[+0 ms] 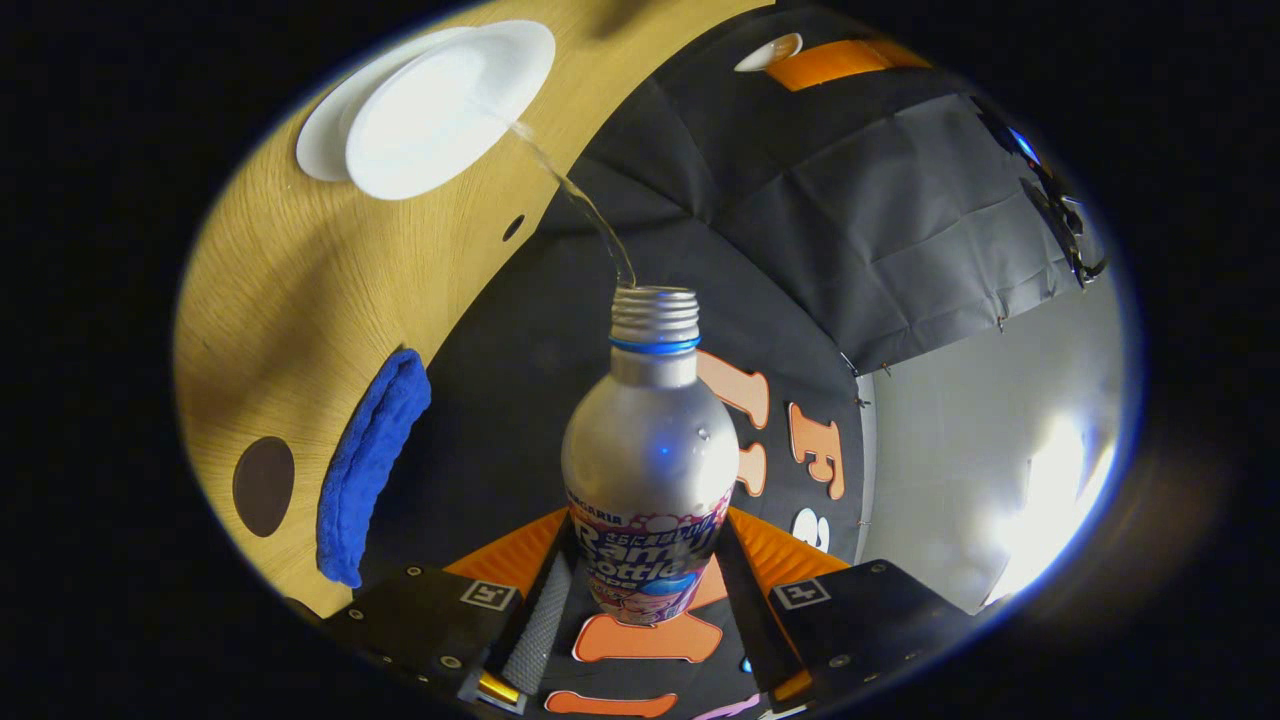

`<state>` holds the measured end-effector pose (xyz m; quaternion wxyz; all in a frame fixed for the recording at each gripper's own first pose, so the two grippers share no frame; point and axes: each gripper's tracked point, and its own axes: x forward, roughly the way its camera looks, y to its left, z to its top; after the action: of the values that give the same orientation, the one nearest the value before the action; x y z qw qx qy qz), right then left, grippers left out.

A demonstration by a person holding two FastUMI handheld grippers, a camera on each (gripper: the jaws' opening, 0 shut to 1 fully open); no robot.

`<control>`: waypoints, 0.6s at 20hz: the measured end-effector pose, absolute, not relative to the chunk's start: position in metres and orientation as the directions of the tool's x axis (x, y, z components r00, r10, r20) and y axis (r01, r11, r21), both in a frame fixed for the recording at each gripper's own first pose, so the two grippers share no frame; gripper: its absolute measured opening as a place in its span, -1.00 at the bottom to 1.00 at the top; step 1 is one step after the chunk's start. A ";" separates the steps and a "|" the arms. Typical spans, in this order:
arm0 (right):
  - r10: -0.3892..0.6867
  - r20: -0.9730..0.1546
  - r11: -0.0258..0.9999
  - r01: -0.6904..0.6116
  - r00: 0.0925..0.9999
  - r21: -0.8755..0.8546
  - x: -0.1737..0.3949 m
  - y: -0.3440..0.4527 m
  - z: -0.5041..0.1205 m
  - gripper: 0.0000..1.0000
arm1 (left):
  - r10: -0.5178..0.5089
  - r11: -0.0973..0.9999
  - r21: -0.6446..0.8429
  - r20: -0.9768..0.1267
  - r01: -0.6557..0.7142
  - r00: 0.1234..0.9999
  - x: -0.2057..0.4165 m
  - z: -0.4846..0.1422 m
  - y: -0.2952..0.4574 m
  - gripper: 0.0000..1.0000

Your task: Open the teacup lid with one hand, grasp the water bottle and pour water into the teacup with the other hand; after pouring, place the water bottle on the coaster and then close the teacup lid.

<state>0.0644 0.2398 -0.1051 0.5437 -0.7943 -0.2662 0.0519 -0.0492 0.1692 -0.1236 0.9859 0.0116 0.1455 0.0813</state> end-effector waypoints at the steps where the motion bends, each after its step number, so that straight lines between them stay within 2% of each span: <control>1: 0.483 0.200 -0.265 0.359 0.853 -0.895 0.062 0.241 -0.109 0.55 | 0.166 0.986 0.044 -0.276 -0.161 0.947 -0.049 -0.121 0.171 -0.35; 7: 0.457 0.151 -0.213 0.272 0.877 -0.938 0.068 0.234 -0.126 0.56 | 0.157 0.988 0.038 -0.249 -0.152 0.956 -0.044 -0.113 0.164 -0.35; 8: 0.450 0.148 -0.190 0.256 0.881 -0.948 0.067 0.231 -0.127 0.56 | 0.158 0.987 0.035 -0.245 -0.154 0.957 -0.043 -0.112 0.163 -0.40; 12: 0.419 0.104 -0.042 0.134 0.902 -0.990 0.065 0.226 -0.131 0.56 | 0.153 0.988 0.034 -0.240 -0.149 0.959 -0.041 -0.109 0.157 -0.36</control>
<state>0.0650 0.2263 -0.1307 0.6645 -0.7138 -0.1935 0.1074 -0.0406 0.1570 -0.1093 0.9896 0.0078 0.1218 0.0765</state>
